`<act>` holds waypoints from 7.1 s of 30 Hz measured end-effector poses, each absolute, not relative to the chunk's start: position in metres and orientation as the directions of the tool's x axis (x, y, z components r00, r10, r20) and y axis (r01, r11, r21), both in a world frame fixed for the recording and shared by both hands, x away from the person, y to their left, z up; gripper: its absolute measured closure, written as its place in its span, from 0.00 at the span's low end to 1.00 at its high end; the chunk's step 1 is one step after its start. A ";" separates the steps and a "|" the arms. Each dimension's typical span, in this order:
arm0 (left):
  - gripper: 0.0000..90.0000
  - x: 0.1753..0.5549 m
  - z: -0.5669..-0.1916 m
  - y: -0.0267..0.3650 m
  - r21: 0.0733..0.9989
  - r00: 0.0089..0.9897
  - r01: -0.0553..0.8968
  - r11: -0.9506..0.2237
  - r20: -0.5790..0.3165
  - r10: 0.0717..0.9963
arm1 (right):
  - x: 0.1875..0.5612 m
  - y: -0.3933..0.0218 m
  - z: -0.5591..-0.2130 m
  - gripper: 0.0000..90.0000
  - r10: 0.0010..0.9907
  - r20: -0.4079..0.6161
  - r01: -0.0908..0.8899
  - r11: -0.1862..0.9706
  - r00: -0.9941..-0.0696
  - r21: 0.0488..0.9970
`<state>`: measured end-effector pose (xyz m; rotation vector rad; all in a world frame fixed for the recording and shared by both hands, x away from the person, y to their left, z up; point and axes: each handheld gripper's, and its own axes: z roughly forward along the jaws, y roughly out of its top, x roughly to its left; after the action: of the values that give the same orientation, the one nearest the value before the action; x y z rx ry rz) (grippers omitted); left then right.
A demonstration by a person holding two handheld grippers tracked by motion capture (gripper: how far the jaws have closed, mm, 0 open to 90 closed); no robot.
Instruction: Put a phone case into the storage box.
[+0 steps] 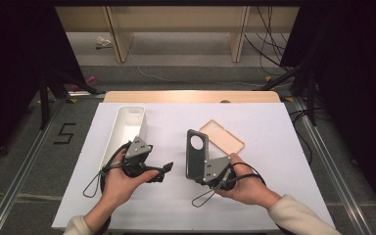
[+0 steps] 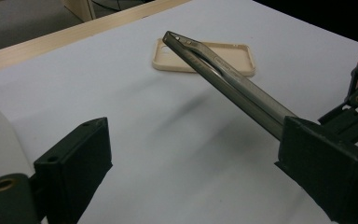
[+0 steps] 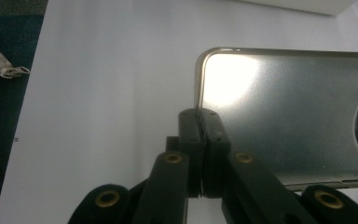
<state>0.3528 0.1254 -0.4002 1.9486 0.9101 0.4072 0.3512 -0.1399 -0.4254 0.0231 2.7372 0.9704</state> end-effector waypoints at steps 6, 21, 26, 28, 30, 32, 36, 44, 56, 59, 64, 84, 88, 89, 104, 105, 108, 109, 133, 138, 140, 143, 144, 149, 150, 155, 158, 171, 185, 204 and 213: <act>0.13 0.367 -0.388 0.106 0.848 0.668 0.439 -0.298 -0.086 0.739 | 0.349 -0.143 -0.427 1.00 0.099 -0.215 -0.058 0.781 -0.972 0.622; 0.26 0.415 -0.387 0.064 0.768 0.641 0.546 -0.334 -0.127 0.757 | 0.345 -0.141 -0.425 1.00 0.092 -0.241 -0.080 0.781 -0.966 0.619; 0.33 0.424 -0.389 0.059 0.745 0.625 0.578 -0.334 -0.140 0.768 | 0.345 -0.140 -0.425 1.00 0.088 -0.247 -0.086 0.783 -0.965 0.616; 0.36 0.427 -0.390 0.058 0.740 0.614 0.590 -0.323 -0.151 0.775 | 0.345 -0.139 -0.424 1.00 0.087 -0.249 -0.088 0.783 -0.965 0.615; 0.40 0.429 -0.391 0.058 0.731 0.602 0.607 -0.311 -0.168 0.780 | 0.345 -0.139 -0.424 1.00 0.083 -0.255 -0.096 0.782 -0.963 0.616; 0.41 0.431 -0.391 0.057 0.720 0.590 0.626 -0.299 -0.186 0.786 | 0.344 -0.139 -0.423 1.00 0.081 -0.256 -0.097 0.784 -0.963 0.613; 0.47 0.434 -0.392 0.056 0.707 0.575 0.645 -0.290 -0.199 0.794 | 0.344 -0.138 -0.424 1.00 0.084 -0.256 -0.094 0.786 -0.963 0.612; 0.58 0.438 -0.394 0.058 0.693 0.555 0.669 -0.270 -0.225 0.801 | 0.343 -0.136 -0.424 1.00 0.072 -0.267 -0.108 0.790 -0.961 0.604; 0.74 0.438 -0.397 0.059 0.684 0.541 0.692 -0.231 -0.280 0.793 | 0.341 -0.134 -0.426 1.00 0.056 -0.269 -0.117 0.801 -0.962 0.586; 0.76 0.437 -0.397 0.059 0.678 0.540 0.700 -0.224 -0.297 0.788 | 0.341 -0.132 -0.427 1.00 0.042 -0.276 -0.132 0.803 -0.960 0.581; 0.80 0.435 -0.395 0.059 0.680 0.536 0.707 -0.196 -0.335 0.775 | 0.341 -0.131 -0.429 1.00 0.042 -0.286 -0.137 0.807 -0.957 0.574; 0.90 0.429 -0.387 0.054 0.699 0.547 0.698 -0.157 -0.379 0.747 | 0.344 -0.129 -0.434 1.00 0.033 -0.278 -0.131 0.825 -0.960 0.550; 0.91 0.427 -0.385 0.054 0.710 0.561 0.686 -0.158 -0.377 0.737 | 0.344 -0.129 -0.435 1.00 0.038 -0.273 -0.121 0.832 -0.961 0.541; 0.92 0.427 -0.385 0.054 0.715 0.564 0.682 -0.154 -0.380 0.733 | 0.345 -0.129 -0.435 1.00 0.036 -0.278 -0.125 0.832 -0.960 0.540; 0.93 0.422 -0.383 0.063 0.797 0.595 0.589 -0.132 -0.317 0.739 | 0.351 -0.135 -0.432 0.84 0.125 -0.291 -0.078 0.797 -0.949 0.598; 0.93 0.422 -0.384 0.065 0.805 0.596 0.577 -0.135 -0.302 0.744 | 0.351 -0.135 -0.431 0.80 0.138 -0.284 -0.069 0.788 -0.949 0.611; 0.93 0.420 -0.387 0.070 0.822 0.604 0.554 -0.129 -0.290 0.742 | 0.352 -0.138 -0.430 0.69 0.187 -0.259 -0.030 0.756 -0.948 0.654; 0.93 0.419 -0.387 0.072 0.827 0.604 0.548 -0.125 -0.288 0.743 | 0.353 -0.139 -0.430 0.66 0.200 -0.249 -0.017 0.747 -0.948 0.665; 0.93 0.395 -0.380 0.112 0.916 0.629 0.393 -0.086 -0.199 0.751 | 0.362 -0.168 -0.432 0.27 0.420 -0.062 0.190 0.532 -0.906 0.825; 0.93 0.392 -0.376 0.114 0.923 0.635 0.373 -0.091 -0.182 0.751 | 0.362 -0.173 -0.433 0.26 0.440 -0.038 0.213 0.505 -0.897 0.836; 0.93 0.392 -0.375 0.116 0.925 0.635 0.368 -0.090 -0.180 0.752 | 0.362 -0.176 -0.432 0.25 0.447 -0.028 0.220 0.493 -0.894 0.842; 0.93 0.391 -0.373 0.118 0.928 0.632 0.364 -0.082 -0.181 0.754 | 0.363 -0.180 -0.431 0.25 0.463 -0.011 0.233 0.468 -0.886 0.852; 0.93 0.391 -0.372 0.119 0.929 0.632 0.362 -0.080 -0.181 0.753 | 0.363 -0.182 -0.431 0.25 0.468 -0.004 0.240 0.460 -0.884 0.855; 0.93 0.391 -0.366 0.125 0.936 0.626 0.344 -0.070 -0.174 0.760 | 0.364 -0.191 -0.428 0.25 0.492 0.006 0.251 0.432 -0.870 0.866; 0.93 0.391 -0.365 0.126 0.937 0.623 0.342 -0.066 -0.174 0.762 | 0.364 -0.193 -0.428 0.25 0.498 0.010 0.255 0.428 -0.867 0.867; 0.93 0.390 -0.357 0.134 0.945 0.615 0.322 -0.057 -0.163 0.772 | 0.364 -0.201 -0.426 0.25 0.517 0.011 0.259 0.411 -0.856 0.874; 0.93 0.390 -0.354 0.138 0.948 0.609 0.313 -0.053 -0.158 0.777 | 0.363 -0.205 -0.426 0.25 0.527 0.014 0.265 0.405 -0.850 0.875; 0.93 0.393 -0.349 0.152 0.954 0.588 0.296 -0.054 -0.137 0.797 | 0.362 -0.217 -0.425 0.24 0.554 0.011 0.272 0.391 -0.833 0.879; 0.93 0.395 -0.344 0.163 0.958 0.569 0.283 -0.046 -0.129 0.812 | 0.363 -0.227 -0.425 0.24 0.581 0.023 0.288 0.369 -0.813 0.884; 0.93 0.400 -0.328 0.184 0.969 0.545 0.246 0.007 -0.145 0.826 | 0.361 -0.239 -0.426 0.23 0.610 0.040 0.311 0.345 -0.792 0.886; 0.93 0.407 -0.324 0.196 0.971 0.529 0.239 0.027 -0.153 0.835 | 0.362 -0.239 -0.427 0.23 0.612 0.046 0.315 0.341 -0.790 0.886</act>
<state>0.4065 0.1961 -0.3241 1.5140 0.9641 0.5939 0.3622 -0.2390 -0.4266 0.8272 2.3139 1.4281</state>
